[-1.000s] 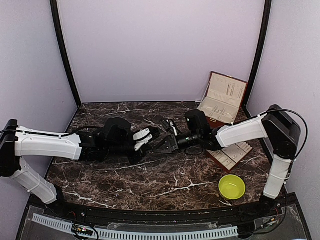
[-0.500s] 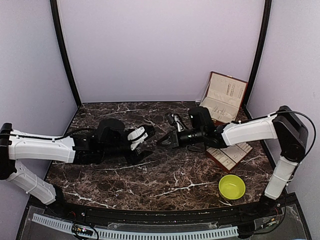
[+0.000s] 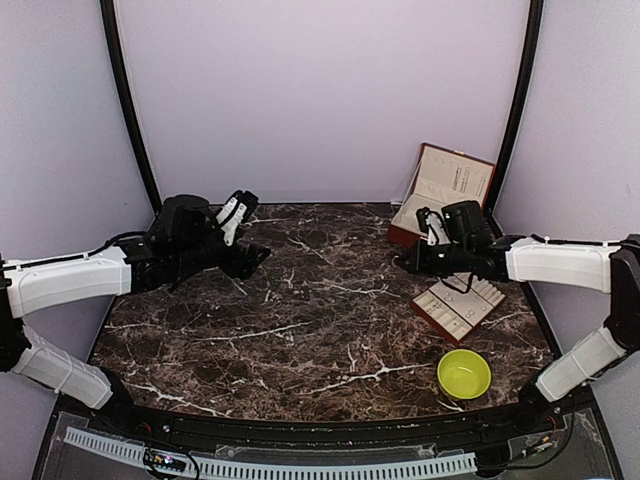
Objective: Organize the mixed jewelry
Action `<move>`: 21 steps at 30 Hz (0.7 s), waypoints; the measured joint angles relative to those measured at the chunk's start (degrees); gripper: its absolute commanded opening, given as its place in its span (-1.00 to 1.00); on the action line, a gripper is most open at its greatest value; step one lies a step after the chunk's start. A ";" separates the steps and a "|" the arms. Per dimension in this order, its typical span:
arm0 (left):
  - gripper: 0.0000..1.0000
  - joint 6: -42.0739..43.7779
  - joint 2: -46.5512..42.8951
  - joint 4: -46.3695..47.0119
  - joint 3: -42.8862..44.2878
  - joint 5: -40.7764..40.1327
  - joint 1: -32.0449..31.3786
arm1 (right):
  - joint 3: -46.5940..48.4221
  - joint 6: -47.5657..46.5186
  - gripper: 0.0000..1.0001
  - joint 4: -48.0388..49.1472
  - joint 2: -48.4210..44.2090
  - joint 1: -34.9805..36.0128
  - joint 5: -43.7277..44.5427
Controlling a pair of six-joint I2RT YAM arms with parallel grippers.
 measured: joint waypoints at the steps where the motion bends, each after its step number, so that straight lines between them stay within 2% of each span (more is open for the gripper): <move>1: 0.58 -1.01 -0.20 -0.42 0.44 0.66 1.42 | -0.55 -0.07 -1.00 -1.57 -1.33 -1.40 1.22; 5: 0.60 -5.88 -1.79 -2.91 1.68 3.72 7.78 | -1.86 0.04 -1.00 -7.56 -5.73 -7.50 5.42; 9: 0.64 -7.50 -4.07 -5.60 1.70 1.95 11.39 | -1.88 0.83 -1.00 -13.33 -7.23 -12.66 9.31; 15: 0.64 -7.76 -8.33 -6.99 1.38 -0.35 11.78 | -2.03 4.52 -1.00 -20.28 -7.32 -17.57 13.00; 21: 0.64 -7.76 -9.16 -7.74 1.38 -1.18 11.78 | -1.99 9.05 -1.00 -24.28 -7.32 -19.37 18.62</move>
